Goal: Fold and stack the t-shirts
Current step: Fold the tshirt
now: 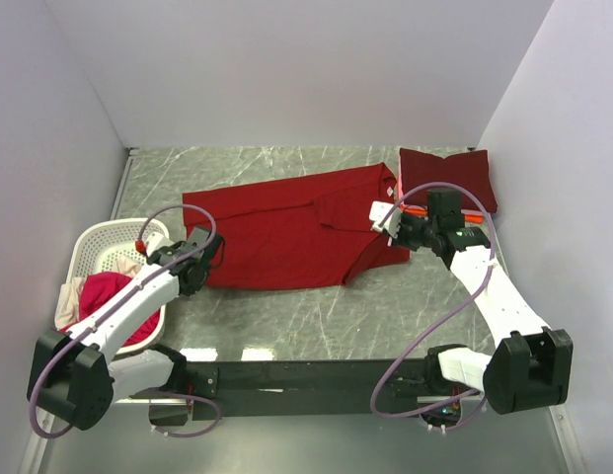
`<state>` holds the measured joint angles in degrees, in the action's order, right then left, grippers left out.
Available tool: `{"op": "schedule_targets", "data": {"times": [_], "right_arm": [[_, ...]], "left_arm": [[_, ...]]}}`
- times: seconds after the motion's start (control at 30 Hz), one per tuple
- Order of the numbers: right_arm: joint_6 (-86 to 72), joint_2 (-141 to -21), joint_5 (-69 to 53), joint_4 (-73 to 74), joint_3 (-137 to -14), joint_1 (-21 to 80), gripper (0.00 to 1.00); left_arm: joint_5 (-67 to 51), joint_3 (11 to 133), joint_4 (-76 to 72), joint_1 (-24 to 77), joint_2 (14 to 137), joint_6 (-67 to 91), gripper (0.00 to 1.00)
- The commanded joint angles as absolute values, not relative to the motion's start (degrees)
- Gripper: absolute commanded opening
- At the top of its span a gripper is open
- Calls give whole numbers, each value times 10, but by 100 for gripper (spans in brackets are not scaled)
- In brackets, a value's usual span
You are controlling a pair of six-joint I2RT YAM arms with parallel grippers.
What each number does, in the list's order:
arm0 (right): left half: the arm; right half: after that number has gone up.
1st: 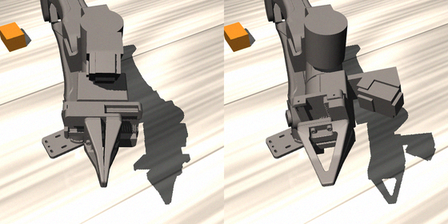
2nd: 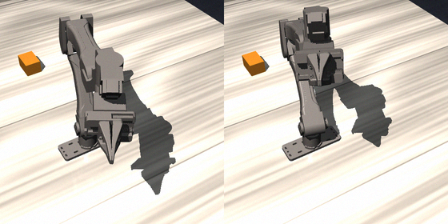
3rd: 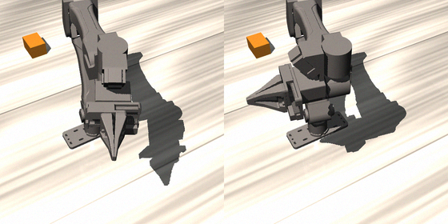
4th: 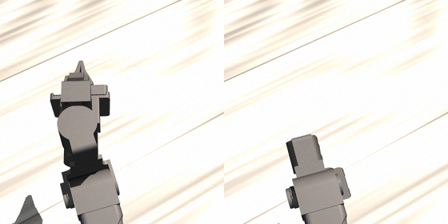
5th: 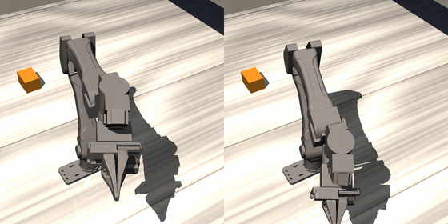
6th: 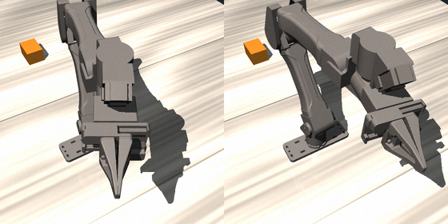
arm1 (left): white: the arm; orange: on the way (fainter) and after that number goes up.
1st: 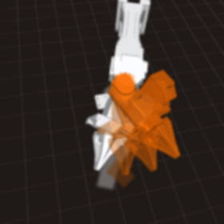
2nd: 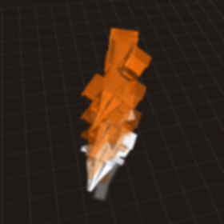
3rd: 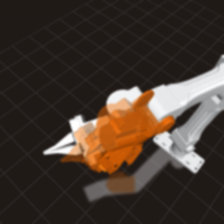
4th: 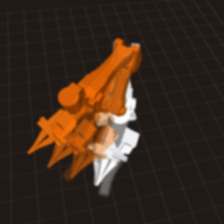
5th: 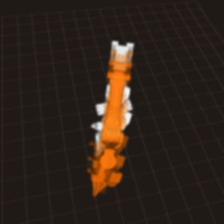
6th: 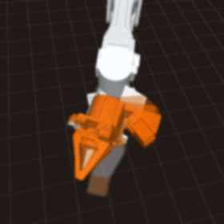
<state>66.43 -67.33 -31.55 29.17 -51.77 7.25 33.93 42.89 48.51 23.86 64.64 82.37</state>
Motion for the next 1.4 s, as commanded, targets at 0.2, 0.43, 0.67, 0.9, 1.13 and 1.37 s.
{"op": "schedule_targets", "data": {"times": [0.2,0.43,0.67,0.9,1.13,1.37], "right_arm": [[601,-657,-323,198,-552,70,0],[581,-667,-313,160,-564,70,0],[555,-697,-299,123,-591,70,0],[530,-736,-287,103,-628,69,0],[498,-786,-283,89,-679,69,0],[483,-836,-265,77,-717,70,0]], "left_arm": [[322,451,431,169,635,755,0],[306,466,403,131,663,715,0],[282,499,386,125,703,688,0],[247,502,376,125,719,665,0],[259,505,379,125,717,663,0],[267,538,371,124,765,656,1]]}}
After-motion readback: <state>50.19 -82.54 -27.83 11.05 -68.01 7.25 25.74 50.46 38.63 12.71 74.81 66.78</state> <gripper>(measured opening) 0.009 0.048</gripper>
